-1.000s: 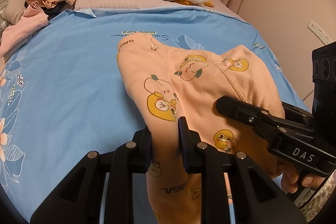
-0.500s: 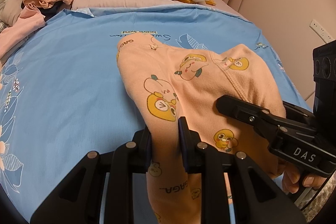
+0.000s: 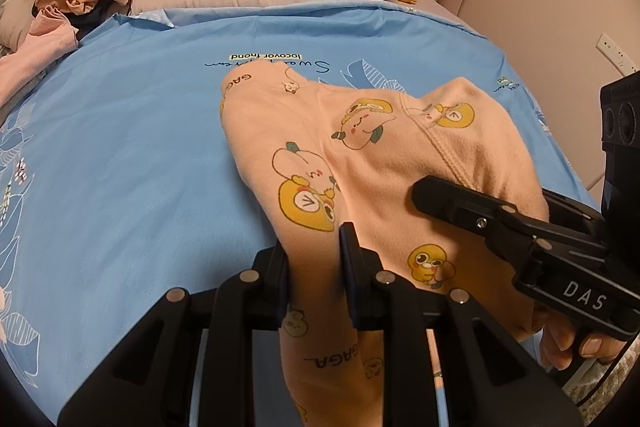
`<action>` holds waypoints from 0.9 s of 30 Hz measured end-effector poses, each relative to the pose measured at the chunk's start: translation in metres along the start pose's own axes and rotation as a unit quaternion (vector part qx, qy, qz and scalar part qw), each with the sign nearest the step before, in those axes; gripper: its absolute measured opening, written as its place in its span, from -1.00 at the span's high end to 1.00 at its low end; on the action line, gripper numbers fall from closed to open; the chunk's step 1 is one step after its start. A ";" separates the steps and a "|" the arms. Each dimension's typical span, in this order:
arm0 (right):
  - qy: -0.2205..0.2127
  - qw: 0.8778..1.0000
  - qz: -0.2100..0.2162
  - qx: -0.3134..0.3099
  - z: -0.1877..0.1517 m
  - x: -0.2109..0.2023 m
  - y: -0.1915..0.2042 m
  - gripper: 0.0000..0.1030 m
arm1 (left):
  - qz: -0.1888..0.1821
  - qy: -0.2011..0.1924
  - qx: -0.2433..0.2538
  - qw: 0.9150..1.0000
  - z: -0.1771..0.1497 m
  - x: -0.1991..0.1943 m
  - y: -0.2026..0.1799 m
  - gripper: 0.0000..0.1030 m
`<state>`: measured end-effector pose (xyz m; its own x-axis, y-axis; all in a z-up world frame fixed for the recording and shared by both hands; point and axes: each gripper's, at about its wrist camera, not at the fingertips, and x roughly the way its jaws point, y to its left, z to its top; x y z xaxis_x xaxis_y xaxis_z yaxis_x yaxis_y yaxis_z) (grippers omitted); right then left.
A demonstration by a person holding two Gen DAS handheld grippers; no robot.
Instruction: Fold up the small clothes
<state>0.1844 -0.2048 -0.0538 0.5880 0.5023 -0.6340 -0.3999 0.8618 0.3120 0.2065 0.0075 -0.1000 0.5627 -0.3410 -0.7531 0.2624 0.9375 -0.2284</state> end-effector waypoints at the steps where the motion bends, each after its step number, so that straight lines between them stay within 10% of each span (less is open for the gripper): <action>1: 0.000 1.000 -0.001 0.000 0.000 0.000 0.001 0.42 | 0.000 0.000 0.001 1.000 0.001 0.001 0.000 0.57; 27: 0.024 1.000 -0.003 0.019 0.001 0.025 -0.014 0.42 | 0.002 0.030 -0.006 1.000 0.000 0.036 0.005 0.57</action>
<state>0.2054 -0.2037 -0.0732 0.5555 0.4948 -0.6683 -0.3692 0.8669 0.3349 0.2281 -0.0001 -0.1286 0.5161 -0.3338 -0.7888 0.2505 0.9395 -0.2337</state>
